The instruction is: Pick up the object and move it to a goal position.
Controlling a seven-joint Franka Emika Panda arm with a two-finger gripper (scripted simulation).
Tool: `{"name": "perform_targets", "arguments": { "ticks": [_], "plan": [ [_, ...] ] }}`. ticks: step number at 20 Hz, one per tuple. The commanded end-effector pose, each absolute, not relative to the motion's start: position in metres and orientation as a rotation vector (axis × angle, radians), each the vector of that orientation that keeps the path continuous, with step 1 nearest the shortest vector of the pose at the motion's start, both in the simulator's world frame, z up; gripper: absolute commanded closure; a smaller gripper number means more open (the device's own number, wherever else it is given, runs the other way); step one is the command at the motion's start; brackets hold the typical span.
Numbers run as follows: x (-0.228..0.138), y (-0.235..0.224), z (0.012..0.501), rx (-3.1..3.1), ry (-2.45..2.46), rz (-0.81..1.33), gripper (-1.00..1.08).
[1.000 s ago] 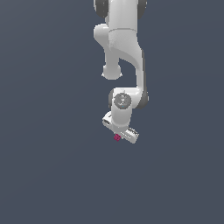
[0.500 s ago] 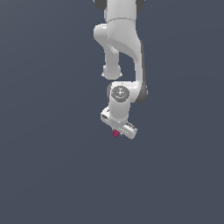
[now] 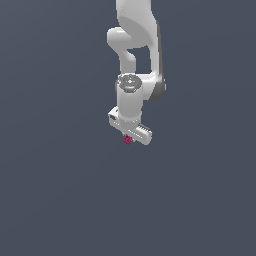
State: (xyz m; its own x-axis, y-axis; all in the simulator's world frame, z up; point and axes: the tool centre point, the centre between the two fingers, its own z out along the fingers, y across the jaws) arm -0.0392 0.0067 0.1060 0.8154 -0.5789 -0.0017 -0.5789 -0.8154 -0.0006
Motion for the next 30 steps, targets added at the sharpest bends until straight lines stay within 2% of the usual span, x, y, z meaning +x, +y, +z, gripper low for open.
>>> {"name": "perform_targets", "arguments": {
  "ticks": [1,20,30],
  "plan": [
    [-0.048,-0.001,0.127,-2.991,0.954,0.002,1.08],
    [-0.115,-0.061,0.295,-2.992,0.956,0.001,1.08],
    [-0.134,-0.08,0.349,-2.993,0.955,0.0,1.08]
  ]
}}
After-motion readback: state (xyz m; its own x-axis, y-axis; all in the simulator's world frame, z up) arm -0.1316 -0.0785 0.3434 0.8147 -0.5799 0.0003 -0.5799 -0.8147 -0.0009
